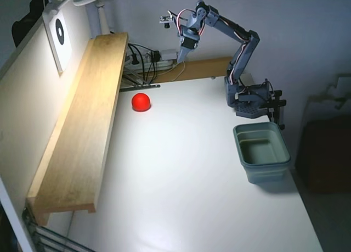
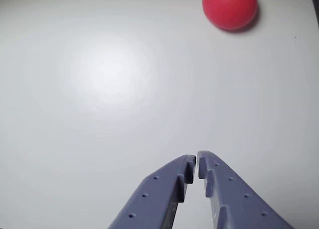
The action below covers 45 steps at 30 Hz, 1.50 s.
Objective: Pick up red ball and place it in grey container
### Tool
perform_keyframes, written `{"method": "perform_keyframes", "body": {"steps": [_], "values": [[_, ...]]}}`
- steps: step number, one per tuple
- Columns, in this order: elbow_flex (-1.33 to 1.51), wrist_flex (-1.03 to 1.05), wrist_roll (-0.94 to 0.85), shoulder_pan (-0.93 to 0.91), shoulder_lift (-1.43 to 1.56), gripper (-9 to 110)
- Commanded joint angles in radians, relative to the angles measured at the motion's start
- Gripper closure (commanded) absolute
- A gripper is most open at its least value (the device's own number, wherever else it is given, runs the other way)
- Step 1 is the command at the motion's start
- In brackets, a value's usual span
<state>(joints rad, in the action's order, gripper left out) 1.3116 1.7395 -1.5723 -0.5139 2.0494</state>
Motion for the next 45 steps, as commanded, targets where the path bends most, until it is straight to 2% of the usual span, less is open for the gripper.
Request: {"method": "perform_keyframes", "body": {"steps": [1,2,21,26,45], "values": [[0.011,0.006,0.002,-0.01,0.032,104],[0.011,0.006,0.002,-0.01,0.032,63],[0.011,0.006,0.002,-0.014,0.032,63],[0.011,0.006,0.002,-0.093,0.032,63],[0.011,0.006,0.002,-0.177,0.032,63]]}}
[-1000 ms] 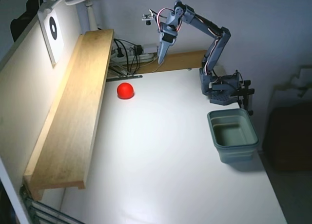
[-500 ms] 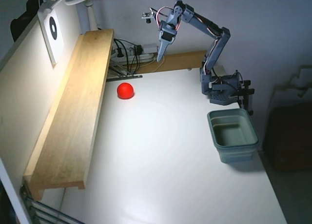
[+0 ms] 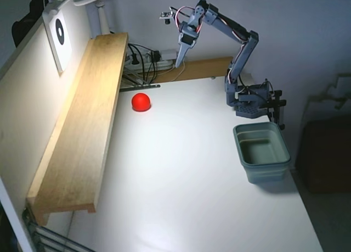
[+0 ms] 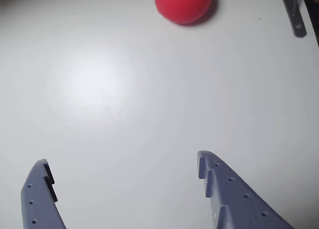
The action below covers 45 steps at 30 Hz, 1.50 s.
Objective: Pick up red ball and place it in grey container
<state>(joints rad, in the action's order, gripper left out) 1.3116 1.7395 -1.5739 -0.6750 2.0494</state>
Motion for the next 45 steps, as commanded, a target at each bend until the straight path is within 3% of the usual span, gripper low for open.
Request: {"method": "perform_keyframes", "body": {"steps": [1,37,45], "values": [[0.011,0.006,0.003,-0.017,0.032,63],[0.011,0.006,0.003,-0.061,0.032,63],[0.169,-0.02,0.003,-0.061,0.1,63]]}}
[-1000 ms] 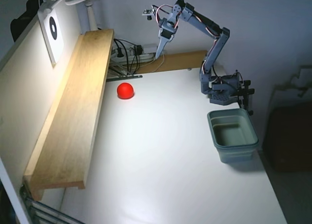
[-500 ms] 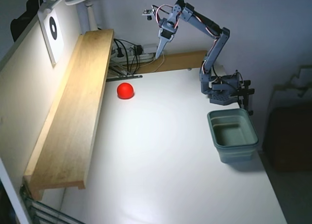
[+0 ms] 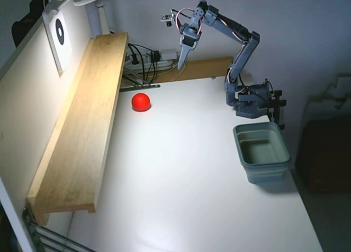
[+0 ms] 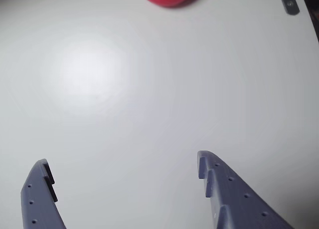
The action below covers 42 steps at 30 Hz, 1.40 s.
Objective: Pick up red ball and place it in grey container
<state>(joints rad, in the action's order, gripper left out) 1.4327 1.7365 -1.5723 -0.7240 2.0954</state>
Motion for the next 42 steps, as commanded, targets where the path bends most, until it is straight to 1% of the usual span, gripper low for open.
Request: {"method": "perform_keyframes", "body": {"steps": [1,16,26,35,42], "values": [[0.066,-0.031,0.002,-0.012,0.061,63],[0.458,-0.271,0.002,-0.012,0.214,63],[0.669,-0.415,0.002,-0.012,0.281,63],[0.818,-0.528,0.002,-0.012,0.316,63],[0.861,-0.564,0.002,-0.012,0.323,63]]}}
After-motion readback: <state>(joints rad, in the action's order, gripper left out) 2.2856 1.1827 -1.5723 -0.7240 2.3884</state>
